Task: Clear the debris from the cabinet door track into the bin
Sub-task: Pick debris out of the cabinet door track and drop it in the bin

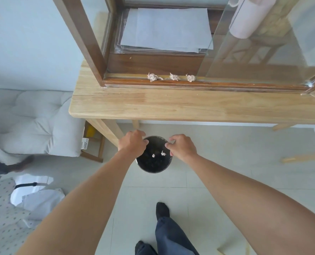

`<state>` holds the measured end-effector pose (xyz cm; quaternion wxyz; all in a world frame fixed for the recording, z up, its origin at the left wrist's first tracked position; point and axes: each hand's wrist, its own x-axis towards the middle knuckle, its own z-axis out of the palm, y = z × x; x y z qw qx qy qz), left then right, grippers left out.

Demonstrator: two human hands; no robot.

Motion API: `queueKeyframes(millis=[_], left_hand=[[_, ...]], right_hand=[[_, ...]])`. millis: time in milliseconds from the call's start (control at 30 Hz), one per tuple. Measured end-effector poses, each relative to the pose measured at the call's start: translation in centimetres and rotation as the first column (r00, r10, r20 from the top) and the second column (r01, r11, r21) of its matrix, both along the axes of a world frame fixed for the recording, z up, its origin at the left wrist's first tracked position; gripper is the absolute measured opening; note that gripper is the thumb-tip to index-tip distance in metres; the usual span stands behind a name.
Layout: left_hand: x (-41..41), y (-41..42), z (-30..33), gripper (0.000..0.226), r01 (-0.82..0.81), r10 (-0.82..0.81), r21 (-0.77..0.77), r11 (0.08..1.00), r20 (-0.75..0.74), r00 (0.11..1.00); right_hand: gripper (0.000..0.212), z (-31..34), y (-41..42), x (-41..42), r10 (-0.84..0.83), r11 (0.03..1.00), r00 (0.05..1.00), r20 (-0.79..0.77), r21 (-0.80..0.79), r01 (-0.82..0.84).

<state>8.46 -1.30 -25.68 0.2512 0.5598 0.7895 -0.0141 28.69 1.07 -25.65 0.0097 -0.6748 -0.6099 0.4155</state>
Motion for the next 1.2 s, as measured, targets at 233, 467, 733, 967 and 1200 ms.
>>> queueKeyframes(millis=[233,467,733,967,1200], left_hand=[[-0.2,-2.0,3.4,0.036,-0.02,0.021,0.077,0.997,-0.014,1.0],[0.3,-5.6,8.3,0.031,0.058,-0.048,0.14,0.988,-0.075,0.996],[0.4,-8.8,13.7,0.04,0.055,-0.038,0.232,0.971,-0.079,0.996],[-0.1,-9.8,18.2,0.04,0.059,-0.034,0.347,0.936,-0.077,0.996],[-1.3,-7.8,20.9,0.04,0.046,-0.015,0.416,0.908,-0.079,0.997]], right_hand=[[0.037,2.5,-1.7,0.8,-0.026,0.998,0.997,-0.069,0.05,0.029],[0.042,6.1,-5.2,2.0,-0.026,0.99,0.995,-0.101,0.134,0.04],[0.041,11.4,-8.5,2.3,-0.038,0.97,0.988,-0.15,0.231,0.073],[0.041,16.4,-8.8,1.9,-0.041,0.942,0.983,-0.176,0.321,0.096],[0.039,20.2,-6.1,0.6,-0.011,0.908,0.977,-0.215,0.407,0.1]])
